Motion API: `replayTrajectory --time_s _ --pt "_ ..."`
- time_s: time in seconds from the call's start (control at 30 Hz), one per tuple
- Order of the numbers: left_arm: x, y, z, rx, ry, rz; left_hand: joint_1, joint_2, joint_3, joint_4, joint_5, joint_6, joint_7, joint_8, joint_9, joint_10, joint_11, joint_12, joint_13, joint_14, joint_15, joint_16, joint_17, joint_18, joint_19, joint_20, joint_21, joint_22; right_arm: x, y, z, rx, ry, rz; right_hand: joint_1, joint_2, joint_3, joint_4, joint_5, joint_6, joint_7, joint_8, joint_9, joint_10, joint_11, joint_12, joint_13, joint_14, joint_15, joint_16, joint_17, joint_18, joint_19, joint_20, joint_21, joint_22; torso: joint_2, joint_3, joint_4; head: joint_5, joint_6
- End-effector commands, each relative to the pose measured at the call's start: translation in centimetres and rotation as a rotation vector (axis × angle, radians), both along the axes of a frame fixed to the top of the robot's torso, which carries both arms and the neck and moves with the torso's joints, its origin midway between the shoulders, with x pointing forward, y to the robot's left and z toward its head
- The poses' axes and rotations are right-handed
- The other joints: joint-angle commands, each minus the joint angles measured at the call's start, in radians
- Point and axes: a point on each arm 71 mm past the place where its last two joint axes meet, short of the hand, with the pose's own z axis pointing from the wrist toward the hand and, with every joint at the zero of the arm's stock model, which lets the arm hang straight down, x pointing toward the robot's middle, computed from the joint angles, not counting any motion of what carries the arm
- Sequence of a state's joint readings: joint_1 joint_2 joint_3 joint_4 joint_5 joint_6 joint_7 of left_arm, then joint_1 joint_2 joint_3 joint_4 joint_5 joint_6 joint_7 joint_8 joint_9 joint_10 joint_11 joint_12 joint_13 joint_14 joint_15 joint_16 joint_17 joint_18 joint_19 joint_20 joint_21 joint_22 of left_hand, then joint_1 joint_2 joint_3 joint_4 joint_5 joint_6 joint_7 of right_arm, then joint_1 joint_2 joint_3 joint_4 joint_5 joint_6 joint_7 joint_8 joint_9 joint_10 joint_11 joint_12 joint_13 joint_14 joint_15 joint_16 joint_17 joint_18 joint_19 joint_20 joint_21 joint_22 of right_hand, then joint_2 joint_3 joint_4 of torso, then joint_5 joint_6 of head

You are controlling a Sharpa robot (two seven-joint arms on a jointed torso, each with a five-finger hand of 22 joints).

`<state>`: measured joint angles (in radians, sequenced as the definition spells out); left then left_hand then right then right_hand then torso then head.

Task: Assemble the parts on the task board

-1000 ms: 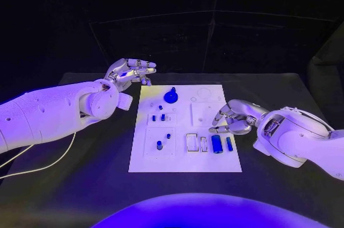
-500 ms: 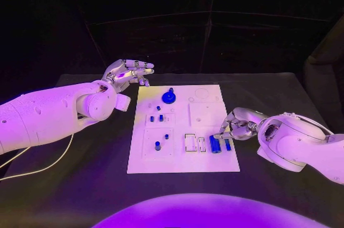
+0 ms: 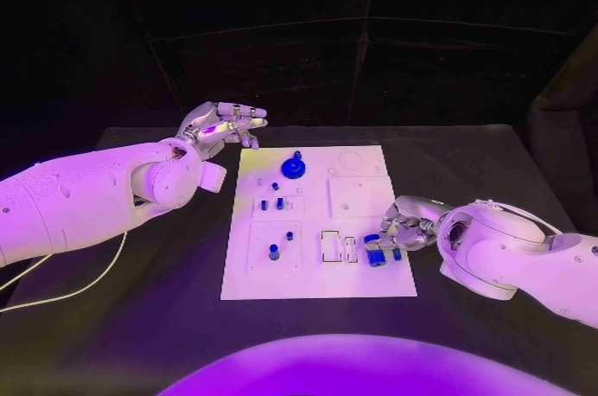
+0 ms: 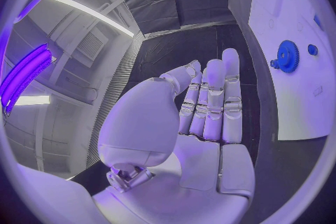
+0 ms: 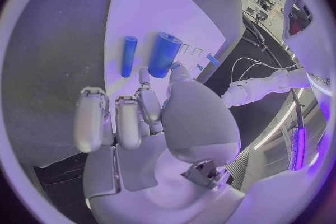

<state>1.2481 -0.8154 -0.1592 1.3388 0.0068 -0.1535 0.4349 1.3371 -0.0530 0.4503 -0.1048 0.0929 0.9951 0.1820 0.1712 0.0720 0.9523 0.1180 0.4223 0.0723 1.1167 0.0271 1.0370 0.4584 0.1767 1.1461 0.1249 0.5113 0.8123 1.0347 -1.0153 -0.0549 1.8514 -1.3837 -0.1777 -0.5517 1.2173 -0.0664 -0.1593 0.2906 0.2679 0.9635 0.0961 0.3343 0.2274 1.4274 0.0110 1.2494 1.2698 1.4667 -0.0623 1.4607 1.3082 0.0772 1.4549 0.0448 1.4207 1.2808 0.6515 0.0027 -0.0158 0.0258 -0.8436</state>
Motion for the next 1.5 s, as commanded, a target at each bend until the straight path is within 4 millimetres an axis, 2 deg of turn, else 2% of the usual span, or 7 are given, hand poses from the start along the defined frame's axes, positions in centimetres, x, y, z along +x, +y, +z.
replayTrajectory --time_s 0.03,0.4,0.53,0.77,0.97,1.23,1.5 --pt "0.0 -0.1 0.1 -0.01 -0.003 -0.011 -0.008 -0.001 0.003 -0.004 0.004 -0.006 0.001 0.005 -0.001 -0.005 -0.002 0.007 -0.002 -0.008 0.001 -0.005 -0.001 0.006 -0.008 -0.001 -0.003 -0.001 -0.1 0.1 -0.3 -0.063 0.007 0.029 -0.011 -0.002 -0.007 0.0 -0.005 0.0 -0.004 0.009 0.003 0.001 0.001 0.006 0.002 0.06 0.003 0.004 0.006 -0.018 0.005 0.003 0.004 0.001 0.001 0.0001 0.0006 0.0 -0.003" --pt "-0.1 0.0 0.1 -0.01 0.001 -0.014 -0.01 -0.001 0.002 -0.003 0.004 -0.006 0.001 0.006 -0.001 -0.005 -0.002 0.007 -0.002 -0.008 0.002 -0.005 -0.002 0.006 -0.008 -0.001 -0.004 -0.002 -0.4 0.8 -1.3 -0.123 0.001 0.064 -0.01 0.0 -0.01 -0.002 -0.005 0.003 -0.005 0.016 0.008 -0.001 -0.001 0.004 0.003 0.059 0.002 0.004 0.007 -0.019 0.006 0.002 0.005 0.004 0.0 -0.0008 0.0021 -0.001 -0.004" --pt "-0.1 0.0 0.1 -0.009 0.003 -0.014 -0.01 -0.001 0.002 -0.003 0.004 -0.006 0.001 0.006 -0.001 -0.005 -0.002 0.007 -0.002 -0.008 0.002 -0.005 -0.002 0.006 -0.008 -0.001 -0.004 -0.002 -0.5 1.0 -1.5 -0.137 0.0 0.072 0.007 0.004 -0.011 -0.007 -0.001 0.002 -0.007 0.023 0.015 -0.001 -0.002 0.006 0.007 0.059 0.001 0.005 0.009 -0.019 0.005 0.002 0.006 0.004 -0.001 -0.0005 0.0001 0.0 -0.005" --pt "-0.1 0.0 0.1 -0.01 0.006 -0.016 -0.01 -0.001 0.002 -0.003 0.004 -0.006 0.001 0.006 -0.001 -0.005 -0.002 0.007 -0.002 -0.008 0.002 -0.005 -0.002 0.006 -0.008 -0.001 -0.004 -0.002 -0.6 1.1 -1.3 -0.123 -0.033 0.051 0.063 0.034 -0.006 -0.025 0.086 0.013 -0.013 0.051 0.038 0.003 -0.008 0.012 0.023 0.06 -0.004 0.008 0.016 -0.02 0.007 -0.003 0.009 0.011 -0.001 -0.0009 -0.0004 -0.001 -0.004" --pt "-0.1 0.1 0.0 -0.01 0.008 -0.018 -0.011 -0.002 0.002 -0.003 0.004 -0.007 0.001 0.006 -0.002 -0.006 -0.002 0.008 -0.002 -0.008 0.002 -0.005 -0.002 0.006 -0.008 0.0 -0.004 -0.002 -1.1 1.1 -0.6 -0.047 -0.052 0.006 0.07 0.048 -0.015 -0.023 0.154 0.017 -0.018 0.067 0.054 0.012 -0.013 0.025 0.04 0.061 -0.008 0.011 0.024 -0.021 0.009 -0.007 0.012 0.016 -0.002 -0.0015 -0.0001 -0.001 -0.002" --pt "-0.1 -0.1 0.0 -0.011 0.01 -0.023 -0.011 -0.002 0.002 -0.003 0.004 -0.007 0.001 0.006 -0.002 -0.006 -0.002 0.008 -0.002 -0.008 0.002 -0.005 -0.002 0.006 -0.008 0.0 -0.004 -0.002 -2.3 1.9 1.0 0.102 -0.087 -0.045 0.06 0.056 -0.026 -0.012 0.169 0.02 -0.021 0.076 0.065 0.016 -0.015 0.026 0.045 0.062 -0.01 0.012 0.028 -0.021 0.011 -0.009 0.014 0.02 -0.002 -0.0023 0.0042 -0.002 0.004" --pt "-0.2 -0.2 0.0 -0.012 0.012 -0.028 -0.011 -0.001 0.002 -0.003 0.004 -0.007 0.001 0.006 -0.002 -0.007 -0.001 0.008 -0.002 -0.009 0.002 -0.005 -0.003 0.006 -0.008 0.0 -0.005 -0.002 -2.7 2.9 1.5 0.154 -0.091 -0.046 0.056 0.061 -0.03 -0.008 0.176 0.025 -0.025 0.083 0.073 0.019 -0.018 0.027 0.047 0.062 -0.012 0.013 0.031 -0.022 0.012 -0.011 0.015 0.023 0.0 -0.0017 0.0019 0.004 0.005"
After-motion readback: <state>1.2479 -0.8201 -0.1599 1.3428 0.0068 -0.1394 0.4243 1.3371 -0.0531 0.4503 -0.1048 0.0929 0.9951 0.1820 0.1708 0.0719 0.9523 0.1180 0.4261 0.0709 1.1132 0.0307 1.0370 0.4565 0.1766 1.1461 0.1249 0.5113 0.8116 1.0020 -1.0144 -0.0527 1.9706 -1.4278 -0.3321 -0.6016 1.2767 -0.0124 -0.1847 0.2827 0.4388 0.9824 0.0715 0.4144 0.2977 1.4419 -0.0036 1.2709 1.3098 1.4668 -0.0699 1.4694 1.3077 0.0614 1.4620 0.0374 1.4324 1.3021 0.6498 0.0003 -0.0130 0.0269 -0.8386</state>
